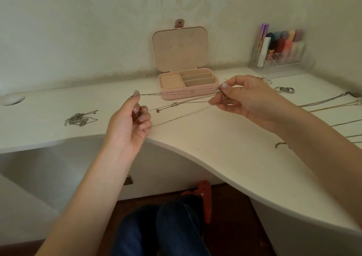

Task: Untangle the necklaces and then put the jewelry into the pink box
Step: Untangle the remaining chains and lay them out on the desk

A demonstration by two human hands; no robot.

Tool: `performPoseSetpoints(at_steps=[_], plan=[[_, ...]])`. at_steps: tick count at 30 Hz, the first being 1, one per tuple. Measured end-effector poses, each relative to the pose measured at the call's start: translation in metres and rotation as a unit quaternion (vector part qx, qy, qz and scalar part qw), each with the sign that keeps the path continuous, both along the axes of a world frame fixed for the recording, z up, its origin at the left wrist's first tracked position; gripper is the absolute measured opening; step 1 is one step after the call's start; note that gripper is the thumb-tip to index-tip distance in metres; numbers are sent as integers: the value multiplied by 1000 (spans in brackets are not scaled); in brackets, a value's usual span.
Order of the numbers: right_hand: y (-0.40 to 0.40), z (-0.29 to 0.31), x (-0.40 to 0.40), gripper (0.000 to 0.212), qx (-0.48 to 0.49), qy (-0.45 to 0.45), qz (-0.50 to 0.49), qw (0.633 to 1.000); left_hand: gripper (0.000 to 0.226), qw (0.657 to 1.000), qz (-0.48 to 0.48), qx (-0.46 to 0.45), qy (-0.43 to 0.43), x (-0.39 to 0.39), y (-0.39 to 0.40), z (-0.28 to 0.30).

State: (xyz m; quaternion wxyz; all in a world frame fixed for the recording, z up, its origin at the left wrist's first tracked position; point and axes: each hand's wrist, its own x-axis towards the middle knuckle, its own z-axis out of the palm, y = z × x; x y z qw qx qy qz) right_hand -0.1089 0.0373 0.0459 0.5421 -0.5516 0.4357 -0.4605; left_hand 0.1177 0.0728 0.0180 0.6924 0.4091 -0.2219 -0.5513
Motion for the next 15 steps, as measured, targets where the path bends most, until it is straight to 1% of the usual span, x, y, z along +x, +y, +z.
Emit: performPoseSetpoints(at_steps=[3, 7, 11, 15], plan=[[1, 1, 1, 9, 19, -36, 7, 999, 40, 999, -12, 13, -39, 0, -1, -1], [-1, 2, 0, 8, 19, -52, -10, 998, 31, 995, 11, 1, -95, -4, 3, 0], [-4, -1, -2, 8, 26, -45, -43, 998, 25, 989, 2, -3, -148, -8, 8, 1], [-7, -3, -4, 13, 37, -20, -72, 997, 26, 983, -2, -11, -185, -16, 13, 6]])
